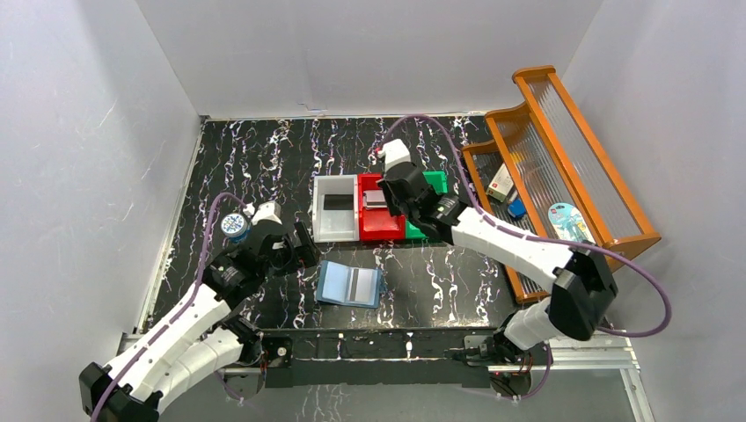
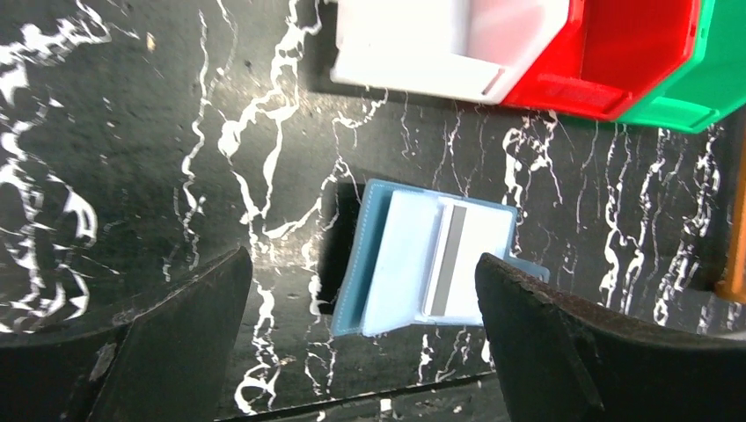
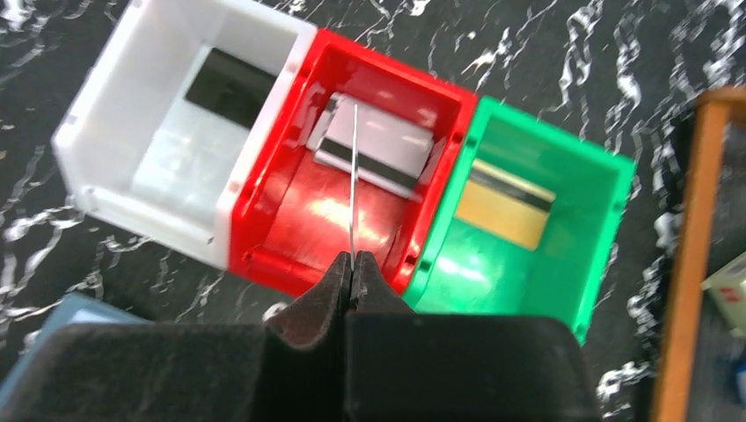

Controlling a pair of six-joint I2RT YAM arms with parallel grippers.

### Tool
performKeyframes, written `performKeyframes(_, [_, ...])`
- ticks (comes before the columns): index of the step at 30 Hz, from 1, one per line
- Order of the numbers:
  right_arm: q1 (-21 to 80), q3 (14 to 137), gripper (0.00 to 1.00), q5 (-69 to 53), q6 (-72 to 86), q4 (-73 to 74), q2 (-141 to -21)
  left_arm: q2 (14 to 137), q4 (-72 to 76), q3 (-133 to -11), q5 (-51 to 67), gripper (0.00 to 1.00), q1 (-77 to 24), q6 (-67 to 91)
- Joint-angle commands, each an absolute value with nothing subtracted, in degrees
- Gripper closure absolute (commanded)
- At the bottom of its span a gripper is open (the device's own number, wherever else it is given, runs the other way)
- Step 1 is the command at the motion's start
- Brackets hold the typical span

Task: Take the credit cards out of the card holder

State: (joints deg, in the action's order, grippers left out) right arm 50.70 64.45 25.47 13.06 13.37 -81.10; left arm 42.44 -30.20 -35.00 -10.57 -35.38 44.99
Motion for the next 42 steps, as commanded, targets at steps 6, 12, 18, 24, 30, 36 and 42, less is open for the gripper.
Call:
performKeyframes(6, [50.12, 75.28, 1.0, 27.12, -9.92, 12.57, -93.94, 47.53, -38.05, -42.29, -22.81, 0.02, -35.05, 34.47])
performKeyframes(12, [49.36, 79.33, 1.0, 25.26, -17.8, 12.36, -101.72, 48.94, -34.86, -40.22, -13.59, 0.02, -27.31, 32.76])
performKeyframes(18, [48.88, 81.27, 1.0, 26.89, -23.84, 11.33, -106.78, 47.46, -31.62, -39.64, -11.15, 0.02, -23.82, 30.78])
performKeyframes(24, [48.77, 82.99, 0.97, 29.03, -29.83, 10.72, -110.4, 46.61, -31.6, -40.45, -13.94, 0.02, -23.82, 31.24])
performKeyframes(30, [48.69, 83.94, 0.96, 31.04, -33.94, 9.33, -113.74, 43.58, -32.6, -40.28, -17.68, 0.02, -23.82, 32.15])
performKeyframes(36, [48.68, 86.38, 0.92, 32.31, -35.71, 11.07, -116.88, 42.02, -32.9, -40.13, -18.89, 0.02, -23.77, 32.38])
performKeyframes(42, [48.66, 87.36, 0.79, 29.34, -35.25, 13.98, -117.59, 42.54, -32.9, -40.08, -18.61, 0.02, -23.82, 32.38])
